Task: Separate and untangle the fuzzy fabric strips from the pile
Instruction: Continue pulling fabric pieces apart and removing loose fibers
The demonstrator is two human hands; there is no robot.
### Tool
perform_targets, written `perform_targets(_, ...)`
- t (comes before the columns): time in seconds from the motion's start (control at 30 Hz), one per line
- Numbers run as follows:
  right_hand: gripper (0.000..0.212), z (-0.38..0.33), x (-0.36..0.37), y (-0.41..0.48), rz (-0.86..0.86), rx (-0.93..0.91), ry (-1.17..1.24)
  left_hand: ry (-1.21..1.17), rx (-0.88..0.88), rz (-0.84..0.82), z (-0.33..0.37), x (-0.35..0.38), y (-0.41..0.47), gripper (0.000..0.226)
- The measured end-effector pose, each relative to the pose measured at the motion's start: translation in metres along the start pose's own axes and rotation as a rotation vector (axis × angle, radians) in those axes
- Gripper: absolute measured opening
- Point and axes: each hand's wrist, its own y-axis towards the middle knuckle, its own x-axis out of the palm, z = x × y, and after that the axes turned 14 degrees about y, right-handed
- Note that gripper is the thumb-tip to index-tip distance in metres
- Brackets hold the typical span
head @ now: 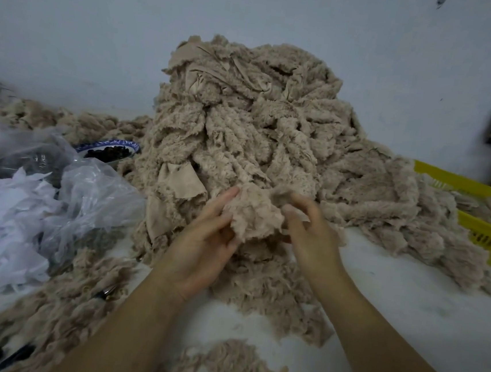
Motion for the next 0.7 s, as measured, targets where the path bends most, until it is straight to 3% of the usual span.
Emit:
perform_targets(0.07, 0.038, 0.003, 0.003, -0.006, -0.066, -0.002, -0.077, 0.161, 0.012, 0.026, -0.002, 0.002, -0.001, 0.044)
perform_targets(0.23, 0.044, 0.005, 0.007, -0.012, -0.233, -0.036, -0.008, 0.246, 0.015, -0.005, -0.006, 0.004, -0.004, 0.047)
perform_targets(0.33, 0.023, 0.011, 0.009, -0.012, -0.293, -0.081, -0.178, 0.166, 0.007, 0.053, -0.002, 0.005, -0.001, 0.043)
perform_targets(0.43, 0.015, 0.004, -0.001, -0.008, -0.205, -0.103, -0.093, 0.013, 0.029, 0.146, 0.009, 0.000, 0.005, 0.022)
perform_targets(0.47, 0.017, 0.002, -0.004, -0.006, -0.199, -0.091, -0.049, -0.029, 0.038, 0.158, 0.013, 0.000, 0.004, 0.013)
perform_targets(0.53, 0.041, 0.000, -0.003, -0.007, -0.290, -0.107, -0.104, -0.203, 0.017, 0.101, 0.012, 0.000, -0.003, 0.038)
perform_targets(0.6, 0.059, 0.003, 0.008, -0.012, -0.424, -0.177, -0.289, -0.196, -0.027, 0.000, 0.009, 0.004, -0.010, 0.037)
perform_targets(0.7, 0.051, 0.009, 0.015, -0.012, -0.430, -0.278, -0.387, -0.086, -0.029, -0.013, 0.009, 0.006, -0.011, 0.017)
